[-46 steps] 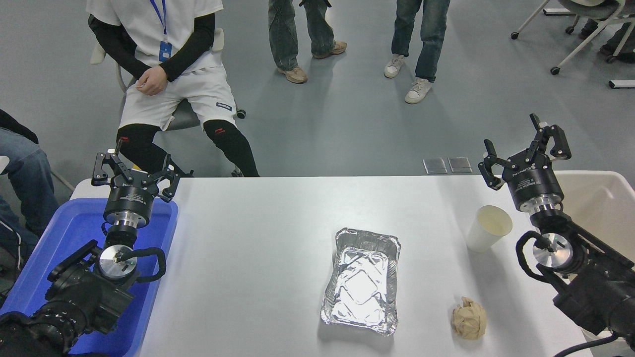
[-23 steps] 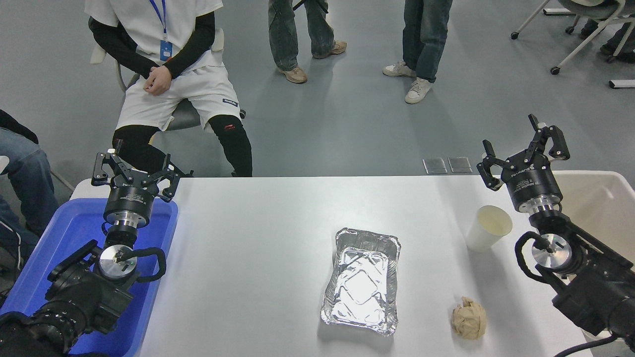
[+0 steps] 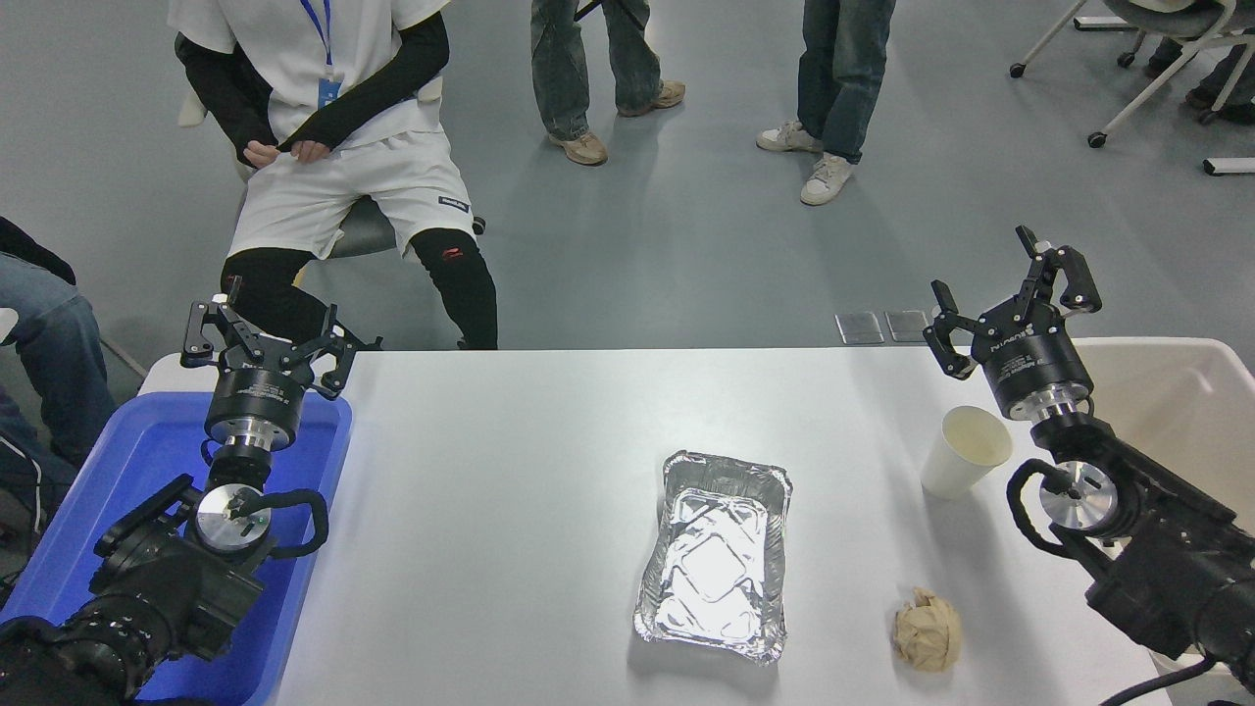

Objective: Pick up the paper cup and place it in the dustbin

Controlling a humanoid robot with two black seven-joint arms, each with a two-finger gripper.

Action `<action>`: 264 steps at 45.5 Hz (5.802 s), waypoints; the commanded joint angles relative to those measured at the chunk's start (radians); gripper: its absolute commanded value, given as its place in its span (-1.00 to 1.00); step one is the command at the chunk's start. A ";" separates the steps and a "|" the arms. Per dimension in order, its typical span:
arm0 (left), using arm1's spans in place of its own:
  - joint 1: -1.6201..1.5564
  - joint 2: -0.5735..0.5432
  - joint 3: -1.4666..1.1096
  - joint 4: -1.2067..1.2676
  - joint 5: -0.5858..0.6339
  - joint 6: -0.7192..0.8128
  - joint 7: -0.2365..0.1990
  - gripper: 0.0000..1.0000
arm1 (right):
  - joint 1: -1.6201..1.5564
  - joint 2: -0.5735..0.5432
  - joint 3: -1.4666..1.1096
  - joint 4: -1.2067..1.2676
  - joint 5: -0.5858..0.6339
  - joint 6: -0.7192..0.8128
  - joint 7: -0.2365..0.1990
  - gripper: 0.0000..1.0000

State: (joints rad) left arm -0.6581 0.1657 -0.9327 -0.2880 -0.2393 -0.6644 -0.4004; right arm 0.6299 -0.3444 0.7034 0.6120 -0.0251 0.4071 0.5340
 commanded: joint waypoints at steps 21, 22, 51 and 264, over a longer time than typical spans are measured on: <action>0.000 0.000 0.000 0.000 0.000 0.000 0.000 0.98 | 0.393 -0.248 -0.887 0.143 -0.001 0.004 0.000 1.00; 0.000 0.000 0.000 0.000 0.000 0.000 0.000 0.98 | 0.410 -0.248 -0.918 0.143 -0.001 0.004 0.000 1.00; 0.000 0.000 0.000 0.000 0.000 0.000 0.000 0.98 | 0.885 -0.334 -1.643 0.291 -0.006 0.007 -0.002 1.00; 0.000 0.000 0.000 0.000 0.000 0.000 0.000 0.98 | 0.594 -0.036 -1.768 0.088 -0.289 -0.317 -0.379 0.82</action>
State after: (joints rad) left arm -0.6581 0.1657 -0.9327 -0.2882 -0.2393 -0.6642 -0.4004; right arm 1.2399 -0.3815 -1.0715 0.6961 -0.3914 0.0956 0.1612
